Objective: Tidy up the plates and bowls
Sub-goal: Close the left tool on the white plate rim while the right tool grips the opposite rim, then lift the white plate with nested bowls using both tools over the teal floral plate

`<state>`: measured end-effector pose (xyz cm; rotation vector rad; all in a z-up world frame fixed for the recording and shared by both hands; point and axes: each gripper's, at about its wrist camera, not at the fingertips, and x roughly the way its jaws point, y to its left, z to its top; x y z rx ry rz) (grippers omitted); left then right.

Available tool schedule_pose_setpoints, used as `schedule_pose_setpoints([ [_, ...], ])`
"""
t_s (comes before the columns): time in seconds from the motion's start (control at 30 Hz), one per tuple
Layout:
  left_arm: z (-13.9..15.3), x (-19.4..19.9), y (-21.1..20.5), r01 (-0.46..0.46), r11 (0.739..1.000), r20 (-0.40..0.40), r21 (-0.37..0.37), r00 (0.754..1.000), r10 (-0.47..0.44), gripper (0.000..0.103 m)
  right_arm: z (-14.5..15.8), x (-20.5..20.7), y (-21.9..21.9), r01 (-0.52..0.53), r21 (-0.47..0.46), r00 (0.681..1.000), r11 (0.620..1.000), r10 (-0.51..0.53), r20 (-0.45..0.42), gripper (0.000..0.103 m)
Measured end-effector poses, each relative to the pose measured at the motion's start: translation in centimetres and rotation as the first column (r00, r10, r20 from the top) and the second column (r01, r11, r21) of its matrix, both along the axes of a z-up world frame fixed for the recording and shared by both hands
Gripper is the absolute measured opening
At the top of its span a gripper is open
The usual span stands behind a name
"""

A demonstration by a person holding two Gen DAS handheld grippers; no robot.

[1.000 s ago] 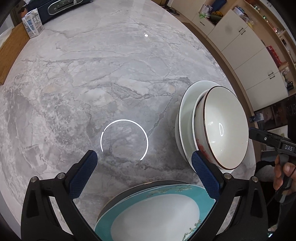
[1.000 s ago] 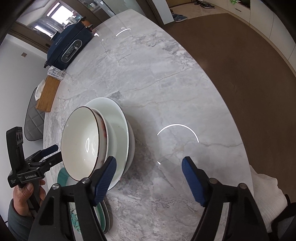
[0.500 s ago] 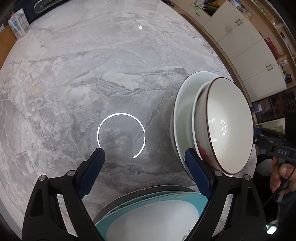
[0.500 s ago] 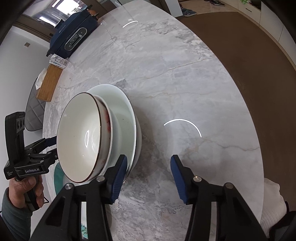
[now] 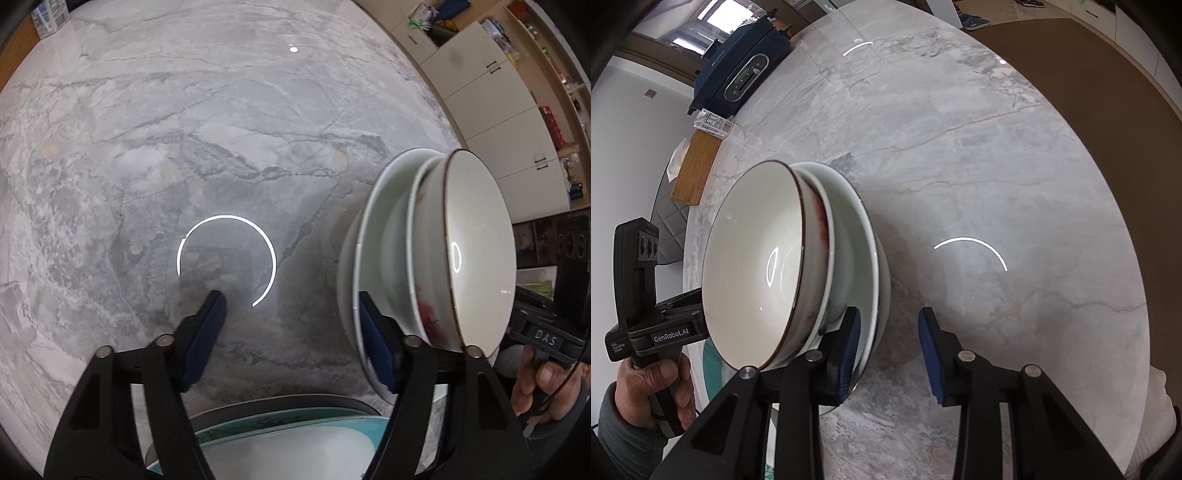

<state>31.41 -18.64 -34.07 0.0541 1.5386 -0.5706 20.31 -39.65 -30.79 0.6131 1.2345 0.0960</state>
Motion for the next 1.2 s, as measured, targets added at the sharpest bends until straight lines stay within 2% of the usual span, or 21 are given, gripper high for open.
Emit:
schedule_pose_setpoints([
  [0.1, 0.1, -0.2, -0.5, 0.008, 1.0, 0.006, -0.031, 1.0, -0.008, 0.049, -0.2, 0.1, 0.1, 0.005, -0.002, 1.0, 1.0, -0.005, 0.019, 0.036],
  [0.17, 0.2, -0.4, -0.9, 0.015, 0.999, 0.017, -0.051, 1.0, -0.014, 0.035, -0.5, 0.1, 0.2, 0.009, 0.017, 1.0, 1.0, -0.01, 0.027, 0.033],
  [0.27, 0.5, -0.8, -2.2, 0.048, 0.997, 0.04, -0.068, 0.998, -0.045, 0.021, -0.8, 0.1, 0.3, 0.013, 0.028, 0.999, 1.0, -0.014, 0.036, 0.032],
  [0.37, 0.5, -1.0, -2.9, 0.081, 0.994, 0.044, -0.075, 0.996, -0.078, 0.017, -0.9, 0.0, 0.4, 0.022, 0.047, 0.999, 0.999, -0.023, 0.035, 0.031],
  [0.4, 0.5, -1.0, -3.0, 0.084, 0.994, 0.046, -0.074, 0.996, -0.081, 0.017, -0.9, 0.1, 0.5, 0.019, 0.054, 0.999, 0.998, -0.021, 0.035, 0.024],
  [0.47, 0.5, -1.0, -3.3, 0.089, 0.992, 0.041, -0.085, 0.995, -0.086, 0.011, -0.9, 0.1, 0.9, 0.002, 0.044, 0.999, 0.999, -0.004, 0.046, 0.023],
  [0.53, 0.5, -1.1, -3.6, 0.093, 0.993, 0.046, -0.073, 0.995, -0.09, 0.011, -0.8, 0.1, 1.1, -0.001, 0.029, 0.999, 1.0, 0.0, 0.047, 0.022],
  [0.6, 0.5, -0.9, -3.8, 0.084, 0.994, 0.039, -0.075, 0.996, -0.081, 0.01, -0.9, 0.1, 0.9, 0.017, 0.053, 0.999, 0.998, -0.019, 0.043, 0.022],
  [0.83, 1.2, -0.9, -2.2, 0.052, 0.994, 0.026, -0.091, 0.998, -0.05, 0.01, -0.8, 0.1, 0.9, 0.033, 0.071, 0.999, 0.997, -0.035, 0.027, 0.021],
  [1.2, 5.7, -1.8, 0.0, 0.03, 0.991, 0.074, -0.13, 0.997, -0.02, 0.01, 2.8, -0.5, 1.3, 0.002, 0.05, 0.995, 0.999, -0.007, 0.095, 0.022],
])
